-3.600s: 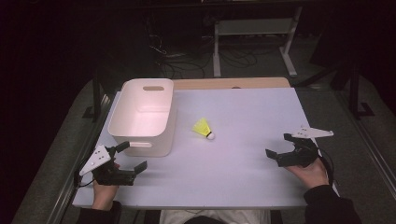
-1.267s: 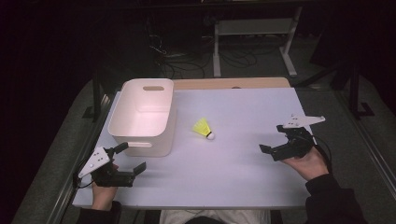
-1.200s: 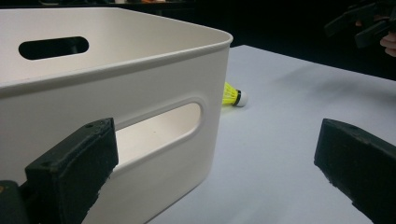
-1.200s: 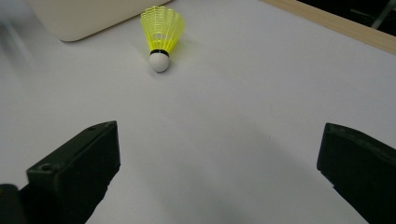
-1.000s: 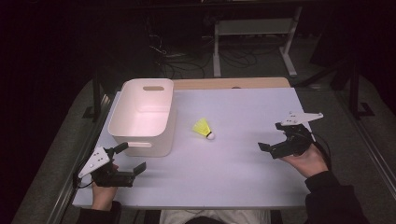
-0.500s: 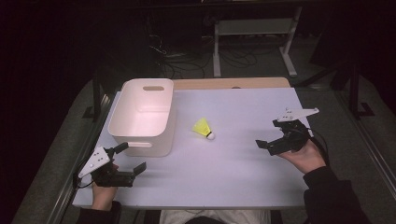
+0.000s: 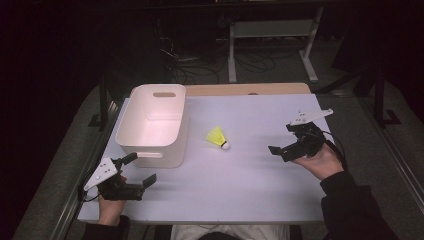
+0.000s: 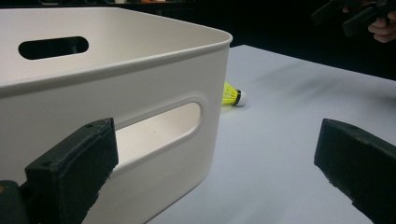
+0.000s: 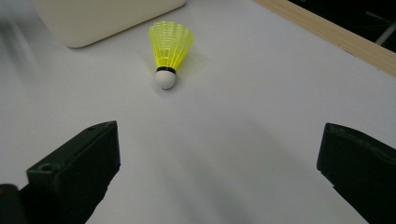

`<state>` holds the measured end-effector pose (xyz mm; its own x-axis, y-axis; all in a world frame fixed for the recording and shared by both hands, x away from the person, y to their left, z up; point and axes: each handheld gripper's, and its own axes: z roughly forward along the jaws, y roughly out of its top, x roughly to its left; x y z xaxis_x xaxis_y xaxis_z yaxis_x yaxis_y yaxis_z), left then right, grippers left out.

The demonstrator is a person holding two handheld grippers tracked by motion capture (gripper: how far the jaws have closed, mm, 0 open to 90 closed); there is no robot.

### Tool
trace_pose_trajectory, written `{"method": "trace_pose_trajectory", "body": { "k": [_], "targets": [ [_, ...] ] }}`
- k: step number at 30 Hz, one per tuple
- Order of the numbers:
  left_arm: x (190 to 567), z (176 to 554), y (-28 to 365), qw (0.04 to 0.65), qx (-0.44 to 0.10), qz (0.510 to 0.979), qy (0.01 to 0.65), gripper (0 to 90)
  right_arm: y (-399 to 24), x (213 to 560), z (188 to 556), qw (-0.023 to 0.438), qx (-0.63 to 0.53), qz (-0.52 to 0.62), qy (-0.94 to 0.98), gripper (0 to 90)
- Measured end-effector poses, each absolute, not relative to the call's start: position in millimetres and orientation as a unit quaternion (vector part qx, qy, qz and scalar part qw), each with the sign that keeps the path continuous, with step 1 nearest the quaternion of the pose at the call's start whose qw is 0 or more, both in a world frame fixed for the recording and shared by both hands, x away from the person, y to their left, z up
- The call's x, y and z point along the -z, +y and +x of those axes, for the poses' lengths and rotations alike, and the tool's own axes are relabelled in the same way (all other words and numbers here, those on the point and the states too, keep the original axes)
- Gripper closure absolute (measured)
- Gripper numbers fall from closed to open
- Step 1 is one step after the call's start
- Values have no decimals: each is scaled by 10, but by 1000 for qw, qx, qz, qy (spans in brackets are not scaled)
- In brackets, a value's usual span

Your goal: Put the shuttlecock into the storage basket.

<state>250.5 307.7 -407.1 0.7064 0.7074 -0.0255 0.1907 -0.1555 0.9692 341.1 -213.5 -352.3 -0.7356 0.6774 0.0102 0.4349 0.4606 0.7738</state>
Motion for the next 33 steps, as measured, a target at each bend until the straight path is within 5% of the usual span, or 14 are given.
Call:
{"method": "trace_pose_trajectory", "body": {
  "k": [33],
  "targets": [
    [4072, 2500, 3077, 572, -225, 726, 308, 0, -1835, 3496, 3668, 134, -377, 308, 863, 0]
  ]
}}
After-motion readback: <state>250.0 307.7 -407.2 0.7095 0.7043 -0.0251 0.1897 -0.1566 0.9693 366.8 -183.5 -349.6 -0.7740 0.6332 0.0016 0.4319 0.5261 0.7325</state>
